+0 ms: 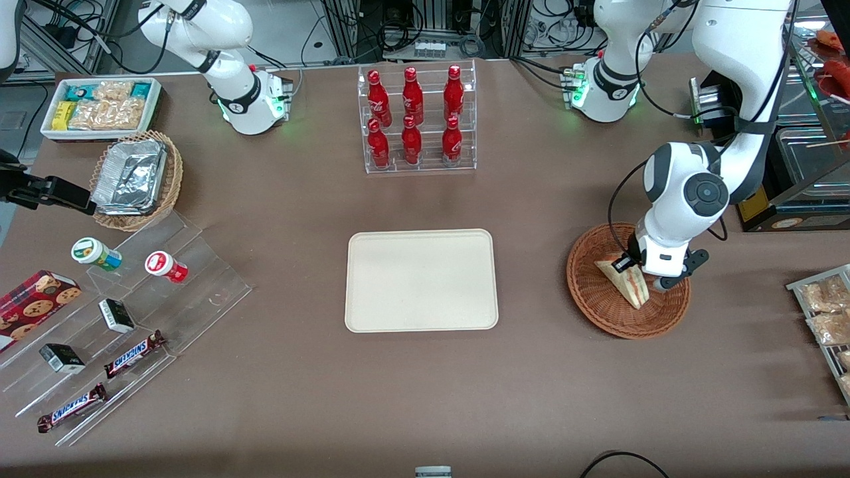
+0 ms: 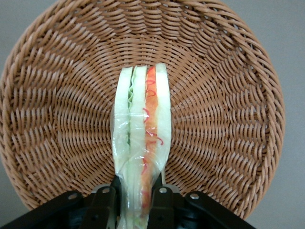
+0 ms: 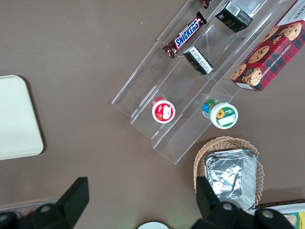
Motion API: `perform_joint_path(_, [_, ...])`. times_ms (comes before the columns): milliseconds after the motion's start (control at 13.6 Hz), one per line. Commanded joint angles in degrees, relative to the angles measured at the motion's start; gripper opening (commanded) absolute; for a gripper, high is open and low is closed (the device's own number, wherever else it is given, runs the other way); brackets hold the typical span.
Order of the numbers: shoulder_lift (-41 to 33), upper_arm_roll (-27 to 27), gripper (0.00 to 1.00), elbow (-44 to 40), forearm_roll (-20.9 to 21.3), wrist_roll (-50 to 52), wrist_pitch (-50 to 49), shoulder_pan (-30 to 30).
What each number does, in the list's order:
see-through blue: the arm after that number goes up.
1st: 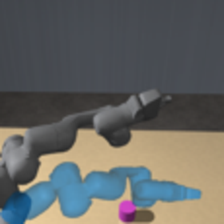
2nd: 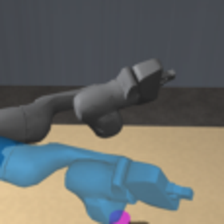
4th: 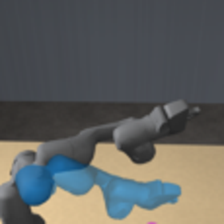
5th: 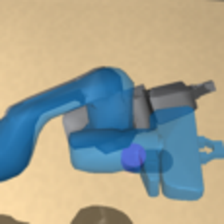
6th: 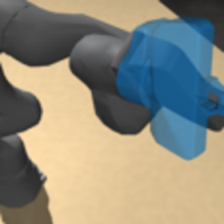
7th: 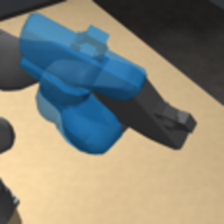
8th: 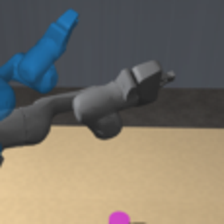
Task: Place sandwich from basket to tray
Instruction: 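Close the left gripper on the wrapped sandwich and lift it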
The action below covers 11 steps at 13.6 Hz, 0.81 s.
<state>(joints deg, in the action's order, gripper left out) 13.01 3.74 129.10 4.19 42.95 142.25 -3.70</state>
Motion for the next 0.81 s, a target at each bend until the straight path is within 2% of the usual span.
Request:
perform_joint_path(0, [-2.6,-0.1,0.0,-3.4,2.7,-1.9,-6.5,-0.9])
perform_joint_path(294, [-2.5,0.4,0.0,-13.4,2.7,-5.4,-18.7,-7.4])
perform_joint_path(587, [-1.3,2.8,0.0,-17.5,1.4,-12.3,-20.2,-11.6])
perform_joint_path(734, [2.1,6.9,0.0,-22.7,-2.8,-13.6,-22.4,-11.9])
